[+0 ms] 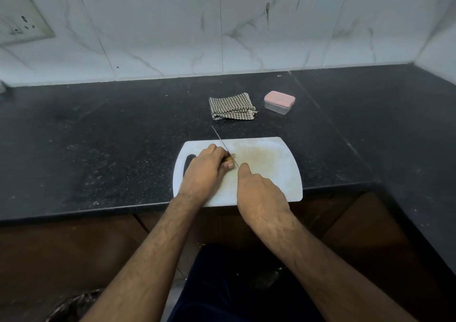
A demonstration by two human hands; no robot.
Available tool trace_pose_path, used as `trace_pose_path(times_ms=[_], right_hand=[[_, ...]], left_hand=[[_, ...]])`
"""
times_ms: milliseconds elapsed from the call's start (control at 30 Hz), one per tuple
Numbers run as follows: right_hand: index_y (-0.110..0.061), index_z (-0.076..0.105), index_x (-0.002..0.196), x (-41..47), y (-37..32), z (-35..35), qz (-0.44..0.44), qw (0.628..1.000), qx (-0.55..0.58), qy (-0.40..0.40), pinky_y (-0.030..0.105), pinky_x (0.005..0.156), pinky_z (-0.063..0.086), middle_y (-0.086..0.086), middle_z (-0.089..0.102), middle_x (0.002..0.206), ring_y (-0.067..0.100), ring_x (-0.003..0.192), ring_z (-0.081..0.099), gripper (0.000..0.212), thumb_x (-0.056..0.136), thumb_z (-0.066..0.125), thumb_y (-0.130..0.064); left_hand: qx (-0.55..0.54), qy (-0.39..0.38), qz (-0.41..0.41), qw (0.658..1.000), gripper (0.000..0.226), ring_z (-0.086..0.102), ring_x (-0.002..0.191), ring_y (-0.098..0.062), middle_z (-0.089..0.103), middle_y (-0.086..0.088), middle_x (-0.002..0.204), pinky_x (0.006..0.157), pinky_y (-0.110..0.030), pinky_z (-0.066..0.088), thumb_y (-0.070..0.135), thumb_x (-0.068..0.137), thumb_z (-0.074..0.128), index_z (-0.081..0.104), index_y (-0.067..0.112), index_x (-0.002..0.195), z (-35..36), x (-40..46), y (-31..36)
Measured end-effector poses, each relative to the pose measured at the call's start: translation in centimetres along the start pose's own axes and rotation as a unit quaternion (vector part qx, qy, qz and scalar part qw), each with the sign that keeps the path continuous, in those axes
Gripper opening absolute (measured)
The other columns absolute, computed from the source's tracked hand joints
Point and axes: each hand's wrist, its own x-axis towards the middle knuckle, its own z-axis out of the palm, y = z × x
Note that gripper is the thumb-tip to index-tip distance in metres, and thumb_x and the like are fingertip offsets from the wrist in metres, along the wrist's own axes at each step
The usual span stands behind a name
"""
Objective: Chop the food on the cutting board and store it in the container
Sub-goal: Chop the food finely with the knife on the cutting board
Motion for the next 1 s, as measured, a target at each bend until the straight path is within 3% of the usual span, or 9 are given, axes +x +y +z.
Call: trace_pose_path(times_ms=[200, 467, 600, 700, 833, 1000], right_hand=[[-0.017, 0.035, 0.132, 0.9, 0.4, -0.2, 0.01, 1.0, 0.002, -0.019, 0.028, 0.049, 0.031, -0.003, 0.04, 0.075, 0.012, 0.064, 0.043, 0.039, 0.096, 0.042, -0.005], [-0.018, 0.039, 0.129, 2.6, -0.1, -1.2, 0.021, 0.997, -0.006, -0.069, 0.031, 0.055, 0.034, -0.001, 0.039, 0.079, 0.014, 0.069, 0.043, 0.034, 0.097, 0.041, -0.008], [-0.016, 0.039, 0.131, 2.7, 0.5, -1.9, 0.019, 0.997, 0.001, -0.08, 0.037, 0.068, 0.042, 0.001, 0.042, 0.082, 0.023, 0.084, 0.051, 0.033, 0.098, 0.036, -0.011], [-0.013, 0.042, 0.131, 2.5, 1.2, -2.4, 0.036, 0.996, 0.028, -0.072, 0.035, 0.068, 0.043, 0.002, 0.048, 0.087, 0.022, 0.086, 0.055, 0.031, 0.1, 0.037, -0.014], [-0.013, 0.04, 0.133, 1.9, 1.9, -2.9, 0.051, 0.997, 0.055, -0.035, 0.034, 0.064, 0.044, 0.001, 0.049, 0.086, 0.02, 0.084, 0.058, 0.03, 0.103, 0.038, -0.016], [-0.015, 0.042, 0.13, 1.2, 1.8, -2.8, 0.048, 0.997, 0.039, -0.044, 0.037, 0.07, 0.052, 0.003, 0.052, 0.089, 0.021, 0.087, 0.06, 0.028, 0.102, 0.04, -0.015]], left_hand=[[-0.011, 0.004, 0.009, 1.0, 0.023, 0.05, 0.091, -0.013, 0.052, 0.007, 0.099, 0.081, -0.037, 0.045, 0.037, 0.103, 0.055, 0.064, 0.017, 0.111, 0.1, 0.1, 0.0], [-0.054, 0.005, 0.006, 0.999, 0.021, 0.055, 0.099, -0.014, 0.058, 0.005, 0.103, 0.089, -0.04, 0.048, 0.032, 0.101, 0.06, 0.065, 0.017, 0.114, 0.1, 0.1, -0.4], [-0.159, -0.014, -0.031, 0.987, 0.024, 0.058, 0.11, -0.007, 0.061, 0.011, 0.112, 0.101, -0.036, 0.048, 0.028, 0.098, 0.065, 0.065, 0.022, 0.122, -0.2, 0.0, -1.2], [-0.216, -0.029, -0.059, 0.974, 0.03, 0.057, 0.116, 0.0, 0.061, 0.015, 0.118, 0.109, -0.033, 0.046, 0.02, 0.098, 0.067, 0.063, 0.024, 0.128, -0.5, -0.1, -1.8], [-0.225, -0.046, -0.076, 0.97, 0.032, 0.055, 0.119, 0.001, 0.058, 0.017, 0.119, 0.11, -0.03, 0.044, 0.022, 0.101, 0.063, 0.062, 0.026, 0.132, -0.5, 0.1, -1.7], [-0.225, -0.048, -0.081, 0.97, 0.029, 0.055, 0.117, 0.0, 0.059, 0.017, 0.119, 0.108, -0.029, 0.045, 0.023, 0.104, 0.058, 0.063, 0.026, 0.132, -0.6, 0.3, -1.6]])
